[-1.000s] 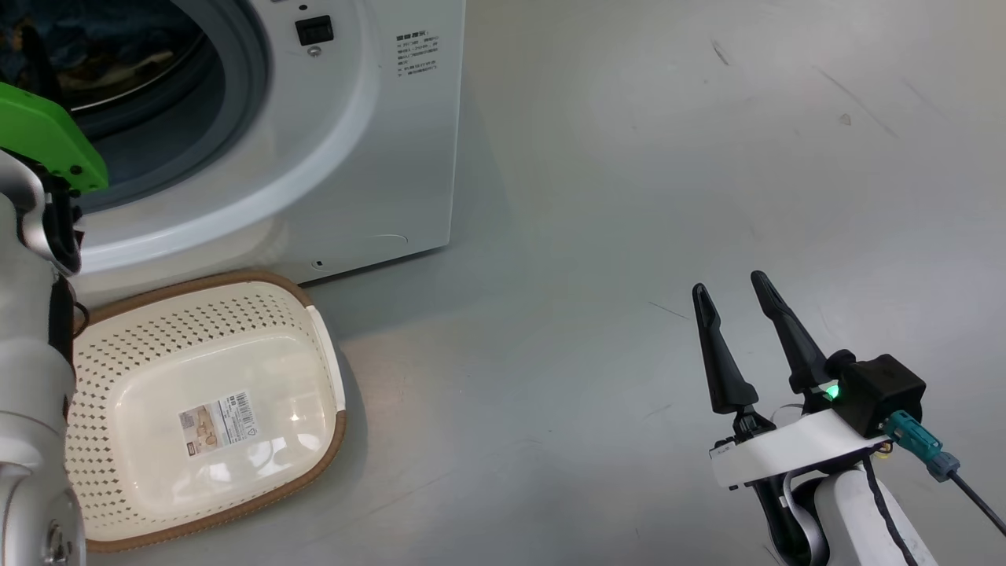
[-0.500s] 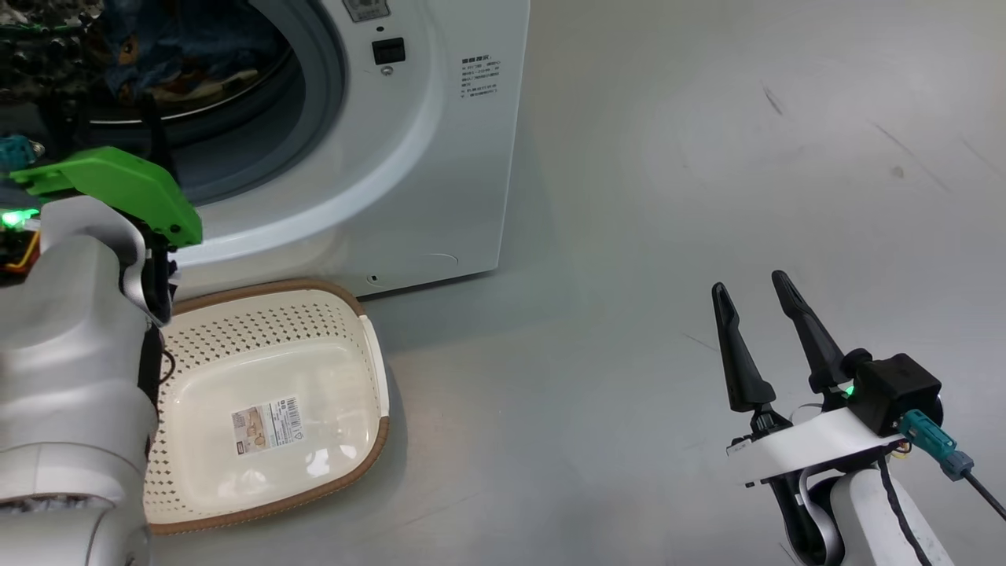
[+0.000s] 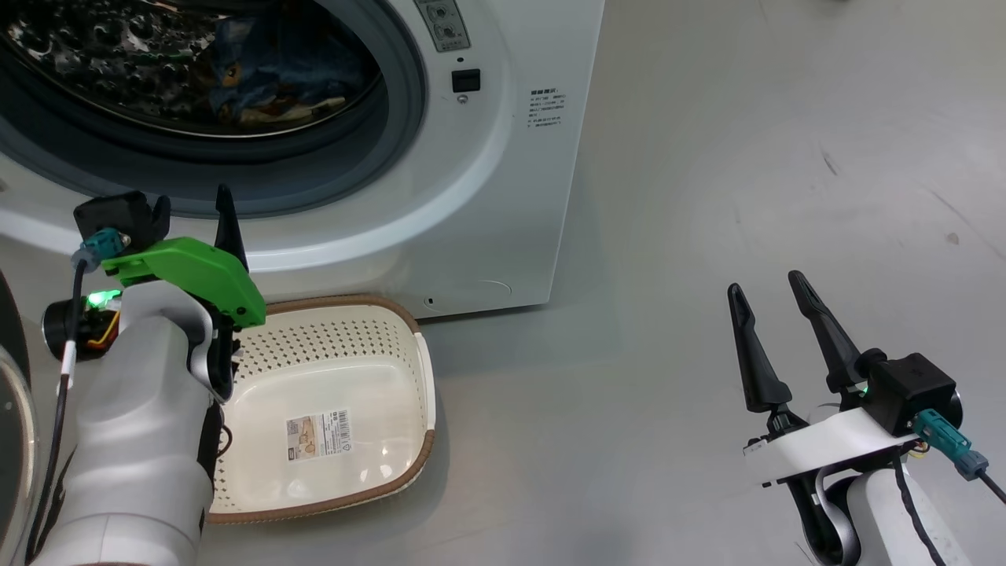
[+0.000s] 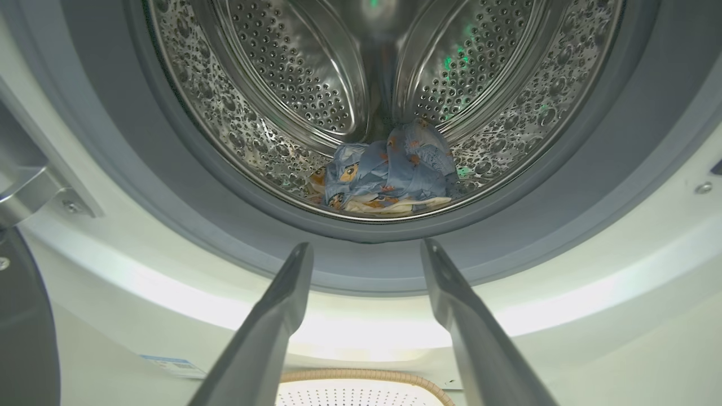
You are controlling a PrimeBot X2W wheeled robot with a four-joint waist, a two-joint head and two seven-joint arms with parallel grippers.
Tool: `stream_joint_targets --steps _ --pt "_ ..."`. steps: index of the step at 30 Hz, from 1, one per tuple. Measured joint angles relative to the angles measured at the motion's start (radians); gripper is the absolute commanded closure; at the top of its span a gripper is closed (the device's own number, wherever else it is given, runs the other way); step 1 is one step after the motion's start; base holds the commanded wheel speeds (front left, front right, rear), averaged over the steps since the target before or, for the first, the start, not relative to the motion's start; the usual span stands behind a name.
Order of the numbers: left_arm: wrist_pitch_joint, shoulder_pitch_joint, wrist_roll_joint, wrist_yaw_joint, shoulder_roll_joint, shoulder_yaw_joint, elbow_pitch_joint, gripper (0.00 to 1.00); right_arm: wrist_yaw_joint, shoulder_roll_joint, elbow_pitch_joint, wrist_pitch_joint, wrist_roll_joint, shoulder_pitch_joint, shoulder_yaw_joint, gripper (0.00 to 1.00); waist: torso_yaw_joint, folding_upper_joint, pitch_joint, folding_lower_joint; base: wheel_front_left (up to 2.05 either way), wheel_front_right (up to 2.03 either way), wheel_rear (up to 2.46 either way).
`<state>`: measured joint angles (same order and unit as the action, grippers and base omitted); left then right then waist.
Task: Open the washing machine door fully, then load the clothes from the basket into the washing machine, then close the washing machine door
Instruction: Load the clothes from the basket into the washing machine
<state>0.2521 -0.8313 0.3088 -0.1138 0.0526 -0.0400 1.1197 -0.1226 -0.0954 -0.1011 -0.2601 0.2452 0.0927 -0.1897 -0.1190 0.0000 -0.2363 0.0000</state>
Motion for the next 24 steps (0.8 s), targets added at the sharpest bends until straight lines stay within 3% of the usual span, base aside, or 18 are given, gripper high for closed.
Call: stream_joint_targets --steps 24 --pt "0.000 0.389 0.049 -0.009 -0.020 0.011 -0.294 0.00 0.000 -0.019 -0.010 0.000 -0.001 -0.062 -0.006 0.00 0.089 0.0000 0.146 0.0000 0.00 0.00 0.00"
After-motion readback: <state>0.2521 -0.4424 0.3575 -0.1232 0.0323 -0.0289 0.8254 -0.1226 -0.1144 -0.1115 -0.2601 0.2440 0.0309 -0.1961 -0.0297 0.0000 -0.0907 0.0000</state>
